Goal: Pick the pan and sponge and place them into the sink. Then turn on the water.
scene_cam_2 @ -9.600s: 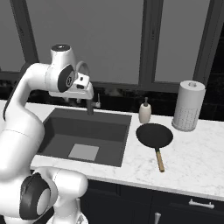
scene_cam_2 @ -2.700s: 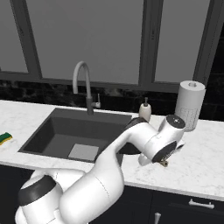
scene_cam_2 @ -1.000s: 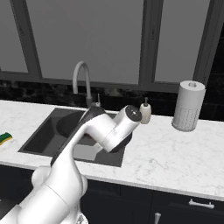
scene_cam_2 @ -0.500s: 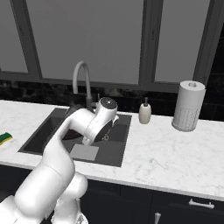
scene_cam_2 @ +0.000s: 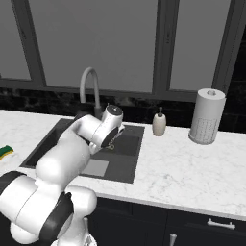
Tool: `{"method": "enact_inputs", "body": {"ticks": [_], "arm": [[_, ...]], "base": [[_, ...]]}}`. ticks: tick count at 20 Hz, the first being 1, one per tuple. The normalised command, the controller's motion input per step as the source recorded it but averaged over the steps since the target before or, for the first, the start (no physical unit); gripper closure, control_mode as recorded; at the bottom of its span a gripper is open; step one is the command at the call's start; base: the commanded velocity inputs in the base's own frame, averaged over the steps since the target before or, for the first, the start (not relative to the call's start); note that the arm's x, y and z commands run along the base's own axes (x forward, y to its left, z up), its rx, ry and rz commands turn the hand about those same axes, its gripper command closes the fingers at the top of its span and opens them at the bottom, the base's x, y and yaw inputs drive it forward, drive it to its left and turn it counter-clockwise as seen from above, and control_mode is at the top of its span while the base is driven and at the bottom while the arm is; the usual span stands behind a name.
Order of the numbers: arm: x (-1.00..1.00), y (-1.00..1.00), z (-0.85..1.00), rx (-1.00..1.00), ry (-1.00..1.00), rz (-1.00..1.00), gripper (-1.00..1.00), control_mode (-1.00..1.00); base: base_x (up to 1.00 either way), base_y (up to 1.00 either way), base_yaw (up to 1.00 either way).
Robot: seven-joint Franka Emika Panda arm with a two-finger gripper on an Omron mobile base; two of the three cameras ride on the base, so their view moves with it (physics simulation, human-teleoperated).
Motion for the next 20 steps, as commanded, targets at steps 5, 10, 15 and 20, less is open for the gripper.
{"method": "enact_inputs", "body": {"ticks": [5, 10, 15, 20], "arm": [[0.37, 0.01, -0.59, 0.00, 0.15, 0.01, 1.00, -1.00], [0.17, 0.00, -0.76, 0.00, 0.12, 0.04, 1.00, -1.00], [0.18, 0.00, -0.61, 0.00, 0.01, 0.02, 1.00, -1.00], [0.30, 0.00, -0.39, -0.01, -0.09, 0.02, 1.00, -1.00]], "base": [[0.00, 0.00, 0.00], [0.00, 0.00, 0.00], [0.00, 0.00, 0.00], [0.00, 0.00, 0.00]]}}
